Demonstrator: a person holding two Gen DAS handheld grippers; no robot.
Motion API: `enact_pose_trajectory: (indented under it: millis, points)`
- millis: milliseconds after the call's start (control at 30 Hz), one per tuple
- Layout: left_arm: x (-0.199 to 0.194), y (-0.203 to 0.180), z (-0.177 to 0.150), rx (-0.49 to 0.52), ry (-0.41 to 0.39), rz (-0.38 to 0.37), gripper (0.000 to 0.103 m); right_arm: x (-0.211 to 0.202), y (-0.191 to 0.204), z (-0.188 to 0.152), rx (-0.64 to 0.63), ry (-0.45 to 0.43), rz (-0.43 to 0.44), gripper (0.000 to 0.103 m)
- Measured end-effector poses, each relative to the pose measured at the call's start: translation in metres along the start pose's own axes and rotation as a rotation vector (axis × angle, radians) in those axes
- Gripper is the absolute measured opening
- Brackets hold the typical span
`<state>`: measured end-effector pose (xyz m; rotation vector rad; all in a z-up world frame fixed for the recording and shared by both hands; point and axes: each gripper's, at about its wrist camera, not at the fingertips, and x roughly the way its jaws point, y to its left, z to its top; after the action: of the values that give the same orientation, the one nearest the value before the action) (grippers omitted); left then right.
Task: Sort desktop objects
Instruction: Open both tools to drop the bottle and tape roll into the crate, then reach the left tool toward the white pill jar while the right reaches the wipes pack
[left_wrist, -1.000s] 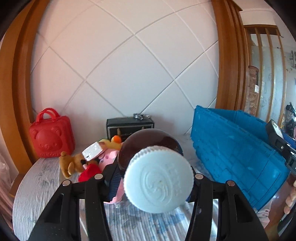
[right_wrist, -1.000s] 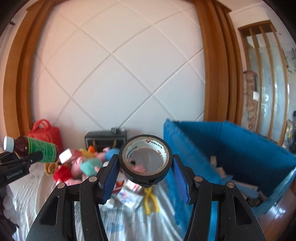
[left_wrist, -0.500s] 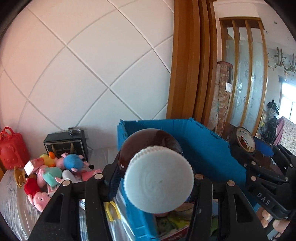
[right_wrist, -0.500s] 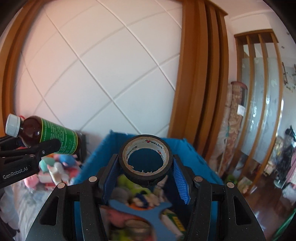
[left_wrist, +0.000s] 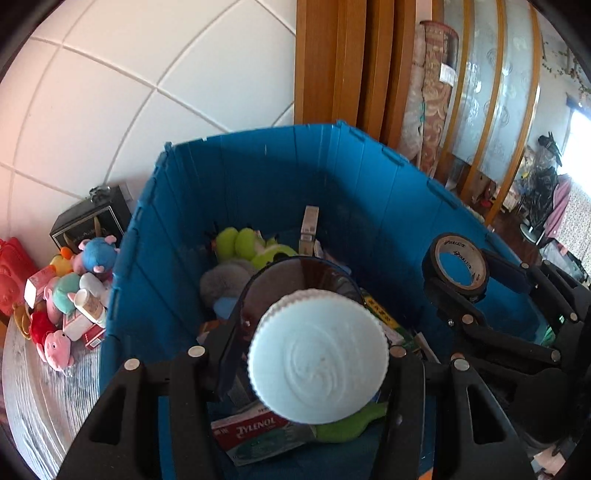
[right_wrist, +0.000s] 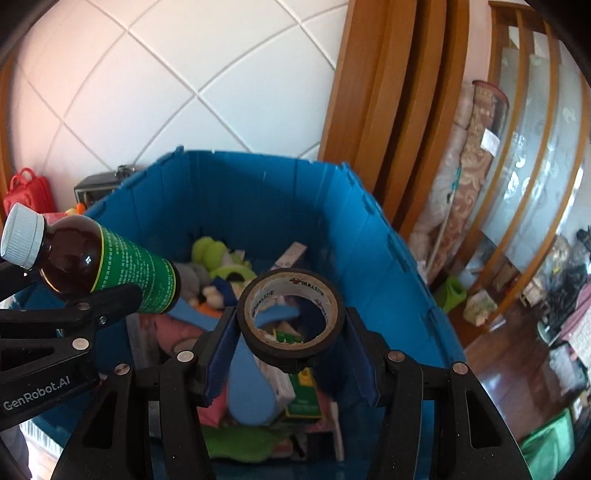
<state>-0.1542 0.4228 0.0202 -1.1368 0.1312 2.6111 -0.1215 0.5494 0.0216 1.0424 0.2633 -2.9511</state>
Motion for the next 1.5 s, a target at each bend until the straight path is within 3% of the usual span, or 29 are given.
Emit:
enact_pose_trajectory:
  millis: [267,333,400,567,700,767,967,1200,1367,1500]
  points:
    - [0.016,-0.011,-0.006,-0.004,0.076,0.003,0.052,0.018,-0.018,-0.011,0.027,0.042,0.012,0.057]
    - [0.015,-0.01,-0.007,-0.012,0.062,0.003,0.052,0.017,-0.018,-0.01,0.032,0.039,0.001,0.065]
    - [0.013,-0.007,-0.008,-0.019,0.033,0.011,0.052,0.016,-0.021,-0.009,0.038,0.028,-0.008,0.08]
    - [0.006,-0.004,-0.005,-0.025,-0.004,-0.002,0.053,0.013,-0.024,-0.011,0.042,0.018,-0.013,0.089]
    - [0.002,-0.001,-0.005,-0.039,-0.024,-0.012,0.054,0.008,-0.02,-0.012,0.027,0.003,-0.028,0.103]
    - [-0.003,0.0,-0.006,-0.047,-0.043,-0.015,0.054,0.004,-0.019,-0.013,0.018,-0.013,-0.036,0.103]
    - [-0.036,0.008,-0.016,-0.055,-0.168,-0.006,0.054,-0.018,-0.021,-0.018,0.044,-0.087,-0.036,0.103]
    - [-0.082,0.037,-0.036,-0.108,-0.315,0.058,0.055,-0.049,-0.007,-0.023,0.085,-0.202,0.021,0.103]
    - [-0.122,0.075,-0.059,-0.171,-0.442,0.149,0.074,-0.069,0.023,-0.019,0.075,-0.309,0.08,0.103]
    - [-0.146,0.112,-0.079,-0.214,-0.523,0.265,0.08,-0.081,0.062,-0.008,0.05,-0.391,0.152,0.103]
